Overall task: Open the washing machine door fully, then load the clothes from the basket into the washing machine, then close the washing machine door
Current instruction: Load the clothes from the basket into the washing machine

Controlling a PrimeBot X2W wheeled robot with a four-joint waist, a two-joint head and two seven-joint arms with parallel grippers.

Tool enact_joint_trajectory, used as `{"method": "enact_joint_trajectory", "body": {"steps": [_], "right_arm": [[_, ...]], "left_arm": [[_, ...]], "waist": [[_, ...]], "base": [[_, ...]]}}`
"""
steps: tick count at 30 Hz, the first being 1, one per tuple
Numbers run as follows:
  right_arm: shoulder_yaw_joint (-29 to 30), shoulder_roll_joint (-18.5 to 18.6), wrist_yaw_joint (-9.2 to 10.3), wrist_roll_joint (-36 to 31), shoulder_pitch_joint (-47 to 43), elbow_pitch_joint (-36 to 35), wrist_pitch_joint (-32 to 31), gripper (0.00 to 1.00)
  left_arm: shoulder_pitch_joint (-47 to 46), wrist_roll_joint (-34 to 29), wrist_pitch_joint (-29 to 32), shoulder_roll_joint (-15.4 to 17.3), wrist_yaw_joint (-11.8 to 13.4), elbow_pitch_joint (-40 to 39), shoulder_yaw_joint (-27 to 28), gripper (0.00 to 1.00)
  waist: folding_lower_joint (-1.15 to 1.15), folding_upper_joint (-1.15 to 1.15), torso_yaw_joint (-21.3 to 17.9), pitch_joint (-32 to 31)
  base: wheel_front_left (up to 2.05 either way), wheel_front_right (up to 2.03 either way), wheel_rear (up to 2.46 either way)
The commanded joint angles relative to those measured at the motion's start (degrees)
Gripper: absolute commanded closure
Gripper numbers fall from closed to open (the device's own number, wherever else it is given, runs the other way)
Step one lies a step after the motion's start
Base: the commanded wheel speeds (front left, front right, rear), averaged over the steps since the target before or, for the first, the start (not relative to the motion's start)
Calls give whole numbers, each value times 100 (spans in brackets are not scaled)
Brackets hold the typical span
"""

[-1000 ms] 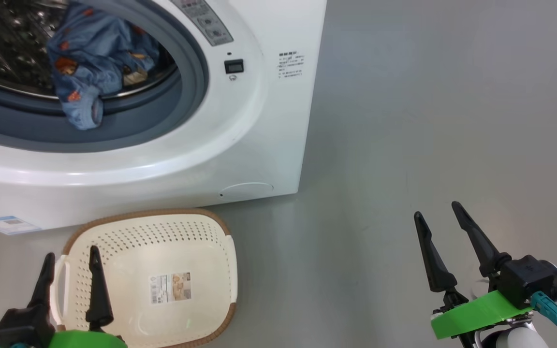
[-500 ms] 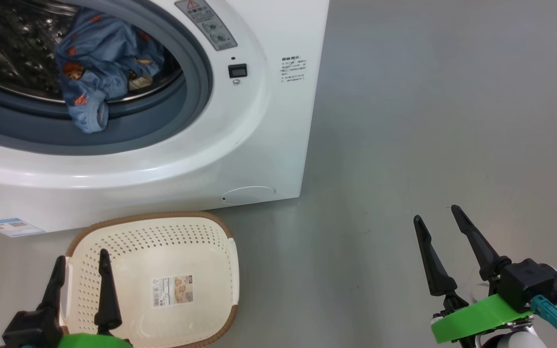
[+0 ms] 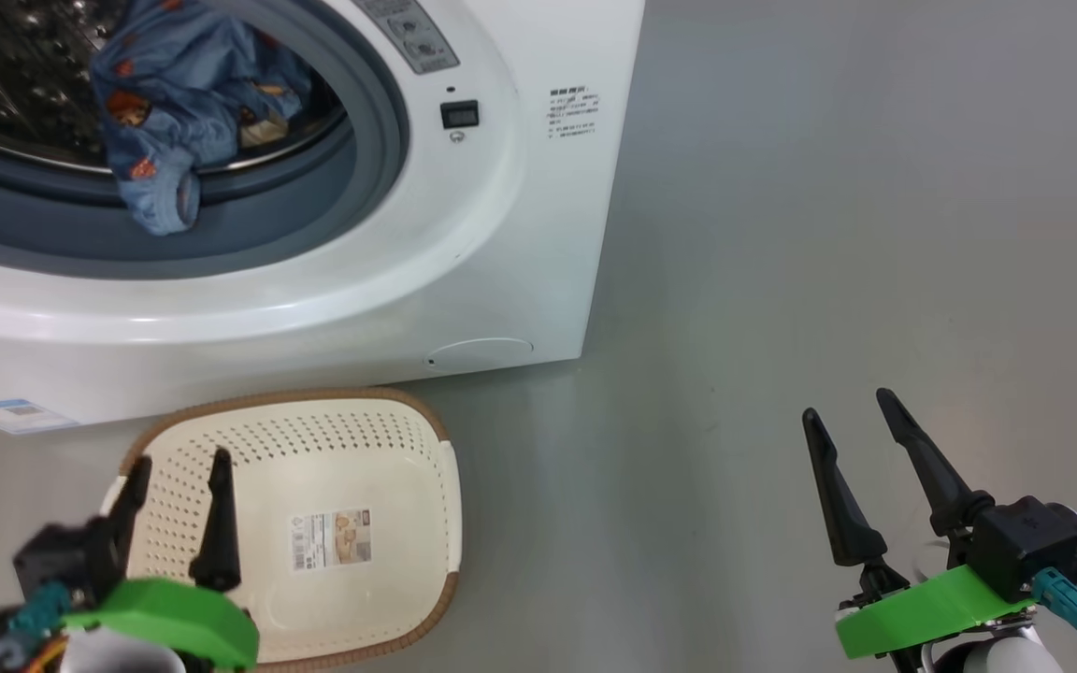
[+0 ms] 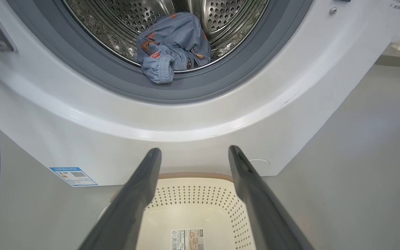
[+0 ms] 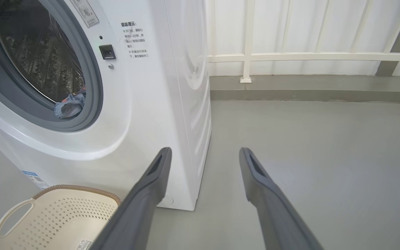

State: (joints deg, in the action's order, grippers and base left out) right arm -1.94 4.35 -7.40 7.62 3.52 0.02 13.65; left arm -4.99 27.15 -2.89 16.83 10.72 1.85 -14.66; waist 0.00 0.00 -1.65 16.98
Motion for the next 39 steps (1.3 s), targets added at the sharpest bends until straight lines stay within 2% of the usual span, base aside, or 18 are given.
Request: {"method": "enact_joint_trajectory", "body": {"steps": [1, 11, 23, 39], "right_arm": [[-144, 14, -9, 25, 98, -159, 21, 0], [-134, -52, -9, 103, 364, -153, 93, 0], [-253, -134, -9, 300, 861, -141, 133, 0], [-543, -146, -9, 909, 1309, -133, 134, 0]], "left_arm": [[-288, 19, 42, 181, -73, -80, 202, 0], [-1575, 263, 736, 522, -407, 369, 307, 0], [-3333, 538, 1887, 1278, -756, 998, 559, 0], [-4850, 310, 3247, 2396, -787, 1443, 619, 0]], "waist": [[0, 0, -24, 104], [0, 0, -254, 681], [0, 0, -752, 1412], [0, 0, -1382, 2116]], "base": [[0, 0, 0], [0, 0, 0], [0, 0, 0], [0, 0, 0]]}}
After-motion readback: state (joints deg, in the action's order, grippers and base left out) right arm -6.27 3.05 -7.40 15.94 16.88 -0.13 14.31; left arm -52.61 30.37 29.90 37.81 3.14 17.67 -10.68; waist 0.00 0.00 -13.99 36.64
